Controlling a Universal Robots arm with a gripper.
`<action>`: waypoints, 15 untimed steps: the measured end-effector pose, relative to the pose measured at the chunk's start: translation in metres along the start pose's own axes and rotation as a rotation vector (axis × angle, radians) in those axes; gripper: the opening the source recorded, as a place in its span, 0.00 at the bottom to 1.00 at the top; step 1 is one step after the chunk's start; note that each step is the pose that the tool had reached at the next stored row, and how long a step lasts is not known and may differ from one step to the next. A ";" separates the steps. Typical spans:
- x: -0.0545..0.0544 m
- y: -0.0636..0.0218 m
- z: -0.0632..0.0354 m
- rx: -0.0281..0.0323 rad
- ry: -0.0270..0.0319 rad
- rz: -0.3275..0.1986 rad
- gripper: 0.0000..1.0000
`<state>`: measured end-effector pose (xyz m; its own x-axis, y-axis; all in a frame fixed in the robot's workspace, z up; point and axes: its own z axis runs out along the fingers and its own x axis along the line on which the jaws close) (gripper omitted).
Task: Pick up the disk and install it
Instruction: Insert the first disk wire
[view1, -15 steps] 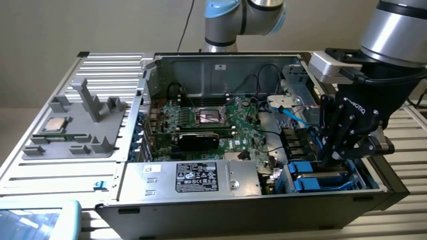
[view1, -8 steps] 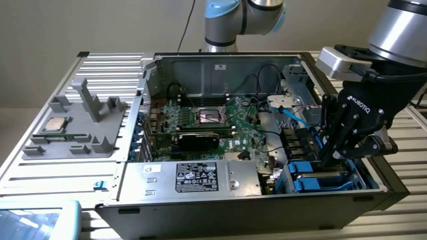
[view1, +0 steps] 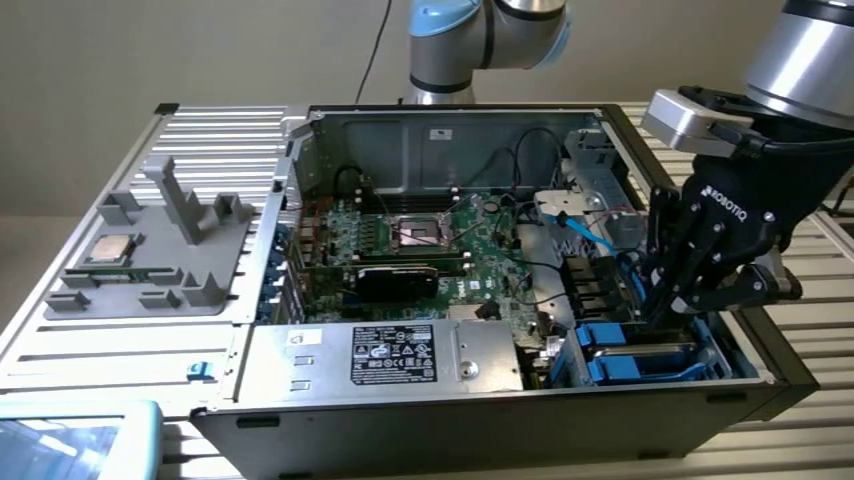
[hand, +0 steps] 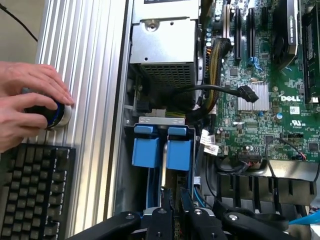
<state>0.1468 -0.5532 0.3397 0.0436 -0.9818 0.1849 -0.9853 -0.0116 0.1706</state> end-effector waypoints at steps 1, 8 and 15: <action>-0.001 -0.0002 0.0004 -0.0002 0.0044 0.001 0.17; -0.001 0.0000 0.0020 0.0055 0.0073 0.002 0.17; -0.002 0.0053 0.0054 0.0428 0.0047 0.014 0.17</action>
<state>0.1406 -0.5520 0.3350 0.0309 -0.9810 0.1915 -0.9919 -0.0065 0.1265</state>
